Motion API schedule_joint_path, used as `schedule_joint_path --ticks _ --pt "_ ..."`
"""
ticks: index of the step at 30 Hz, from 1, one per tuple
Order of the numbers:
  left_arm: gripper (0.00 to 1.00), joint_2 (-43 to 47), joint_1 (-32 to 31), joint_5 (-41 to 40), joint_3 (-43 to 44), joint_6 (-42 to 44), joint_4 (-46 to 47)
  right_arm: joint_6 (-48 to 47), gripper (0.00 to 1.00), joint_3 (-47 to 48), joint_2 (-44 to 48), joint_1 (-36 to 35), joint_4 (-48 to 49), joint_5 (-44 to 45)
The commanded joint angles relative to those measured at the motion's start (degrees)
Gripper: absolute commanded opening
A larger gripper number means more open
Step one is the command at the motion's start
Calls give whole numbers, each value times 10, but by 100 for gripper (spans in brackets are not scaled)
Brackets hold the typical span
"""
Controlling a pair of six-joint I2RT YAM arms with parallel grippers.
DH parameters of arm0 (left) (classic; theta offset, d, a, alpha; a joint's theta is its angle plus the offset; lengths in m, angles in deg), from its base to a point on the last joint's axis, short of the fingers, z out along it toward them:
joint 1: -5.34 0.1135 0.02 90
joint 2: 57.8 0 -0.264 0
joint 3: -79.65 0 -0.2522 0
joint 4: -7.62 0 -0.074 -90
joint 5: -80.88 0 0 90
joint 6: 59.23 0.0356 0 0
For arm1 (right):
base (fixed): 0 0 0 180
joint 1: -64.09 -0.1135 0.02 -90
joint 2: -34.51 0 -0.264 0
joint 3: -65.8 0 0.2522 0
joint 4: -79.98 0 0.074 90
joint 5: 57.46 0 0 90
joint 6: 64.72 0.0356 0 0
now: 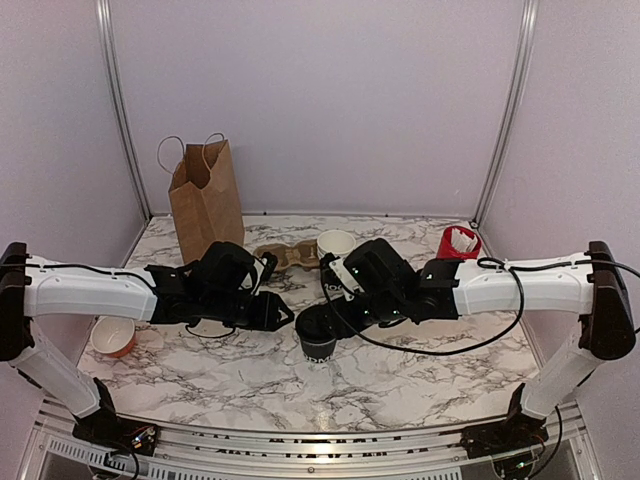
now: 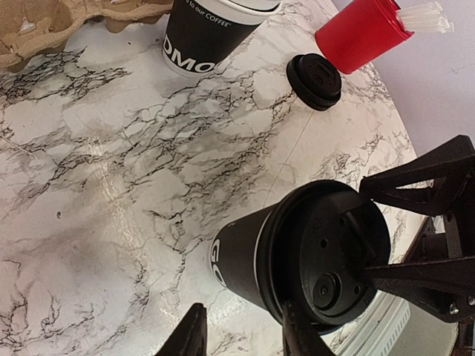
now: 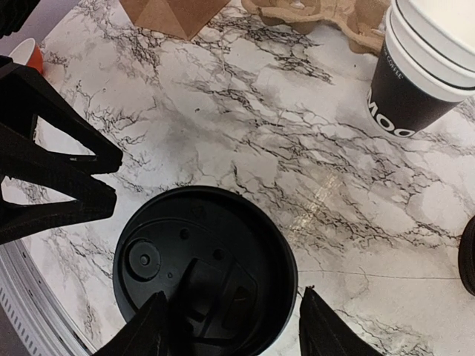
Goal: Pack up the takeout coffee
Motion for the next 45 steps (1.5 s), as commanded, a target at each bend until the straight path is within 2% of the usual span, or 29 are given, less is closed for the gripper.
schedule_joint_path --ticks 1,10,15,24,32,42,45 --pt "35 16 4 -5 0 6 -12 -2 58 25 16 -2 -15 11" --pt "35 19 5 -4 2 2 -14 0 58 34 23 -2 -21 19" --pt "35 26 7 2 11 -31 -20 27 58 47 34 4 -45 25" --pt "35 69 5 -48 -25 -71 2 34 57 45 47 24 -71 -5" --pt "36 58 5 -12 -29 -61 27 53 57 117 14 29 -120 -3" --pt "38 35 21 38 13 -17 -1 126 38 152 -6 36 -162 26" --pt "40 29 22 50 26 0 -3 138 37 136 2 44 -157 23"
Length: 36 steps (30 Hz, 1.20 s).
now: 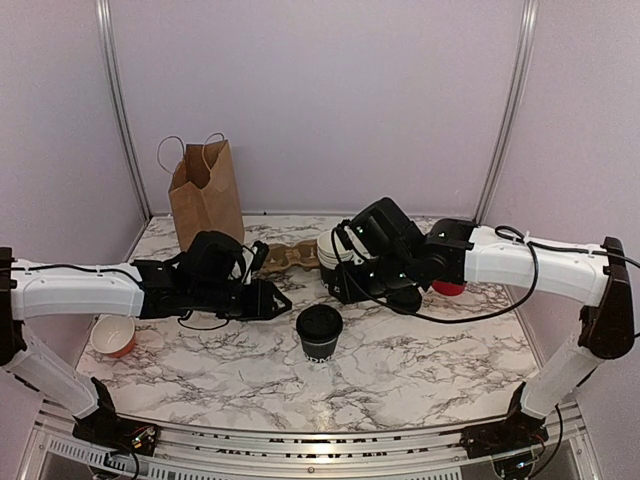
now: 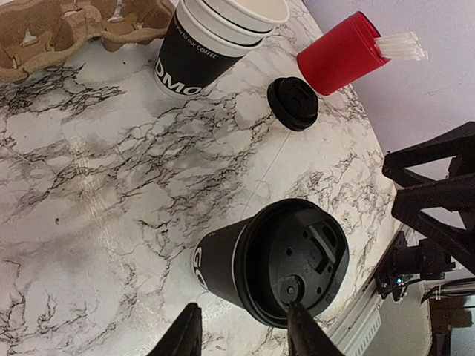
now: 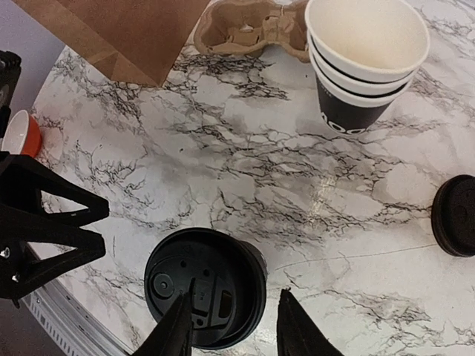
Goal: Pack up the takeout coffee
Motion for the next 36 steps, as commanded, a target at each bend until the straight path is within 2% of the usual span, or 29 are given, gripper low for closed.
schedule_joint_path --ticks 1,13,24,31,36 --pt "40 -16 3 32 37 37 -8 31 37 -5 6 14 -3 7" --pt "41 -78 2 43 56 31 8 21 35 -80 57 33 31 -43" --pt "42 -104 2 75 81 37 -11 7 35 -61 71 45 8 -44" --pt "42 -123 2 81 74 33 -12 4 35 -50 61 37 10 -54" --pt "42 -126 2 77 72 32 -11 26 35 -114 27 34 69 -98"
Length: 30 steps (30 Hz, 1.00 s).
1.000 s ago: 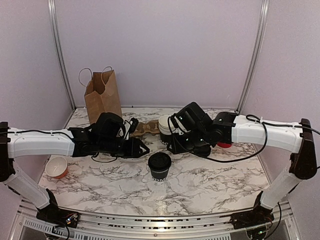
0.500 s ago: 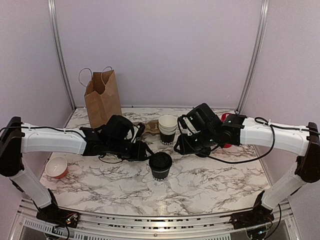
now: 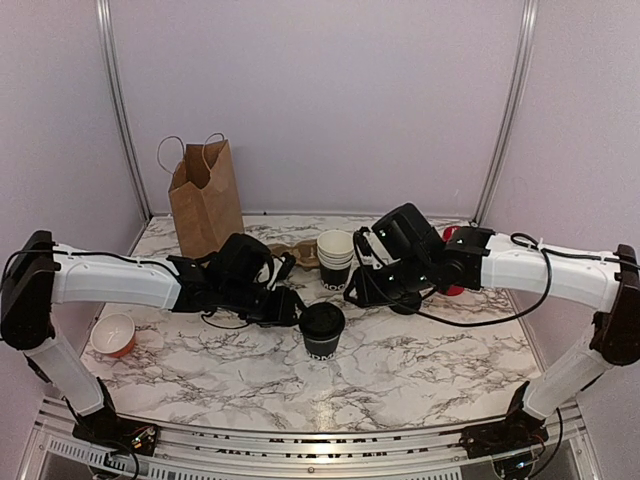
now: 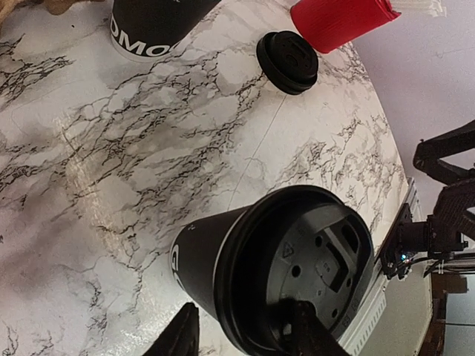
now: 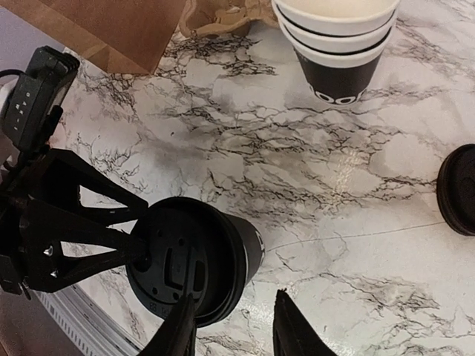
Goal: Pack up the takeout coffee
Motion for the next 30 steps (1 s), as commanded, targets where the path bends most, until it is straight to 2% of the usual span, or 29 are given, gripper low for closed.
schedule_joint_path --ticks 1,3,6,10,22,30 --pt "42 -8 1 2 0 1 -11 23 34 -58 -34 -7 72 -55" --pt "42 -11 1 2 0 2 -10 34 34 -89 -51 -15 106 -71" --pt "41 -17 1 4 -1 0 -9 51 32 -107 -69 -20 104 -66" --pt "41 -15 -1 3 -4 -2 -7 55 32 -114 -41 -19 101 -47" --pt "41 -10 -1 -6 -13 -7 -4 0 32 24 -3 -17 40 11" --pt "41 -7 -1 -5 -13 -6 -4 -13 33 60 27 -16 27 42"
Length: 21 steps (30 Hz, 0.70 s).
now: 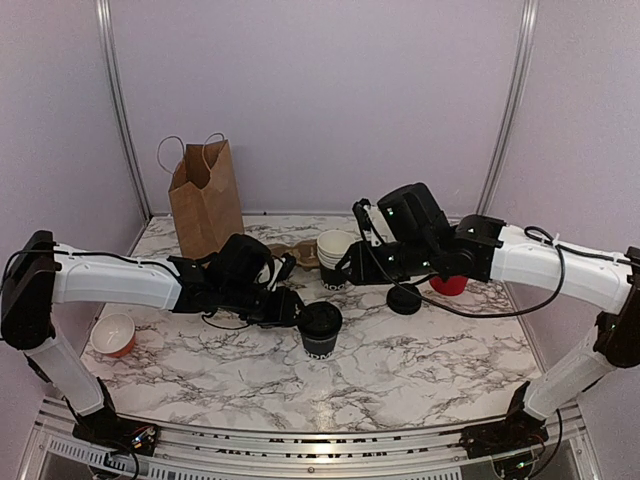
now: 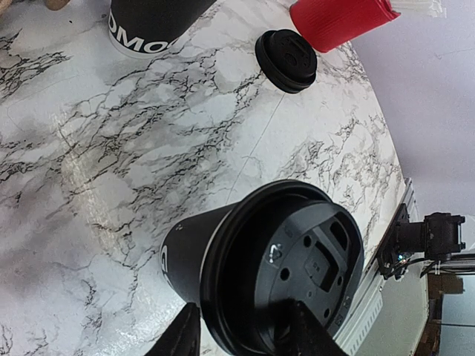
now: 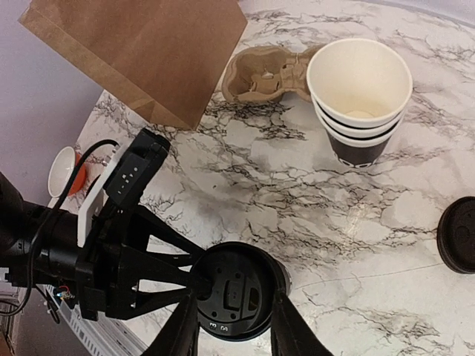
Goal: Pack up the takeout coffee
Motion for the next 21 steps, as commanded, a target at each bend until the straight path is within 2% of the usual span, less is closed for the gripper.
schedule_joint_path --ticks 1,21 --pt "41 -5 0 -9 -11 2 -8 -15 33 23 20 -4 -21 26" --pt "40 -9 0 -8 -6 1 -9 -16 33 12 22 -2 -10 25"
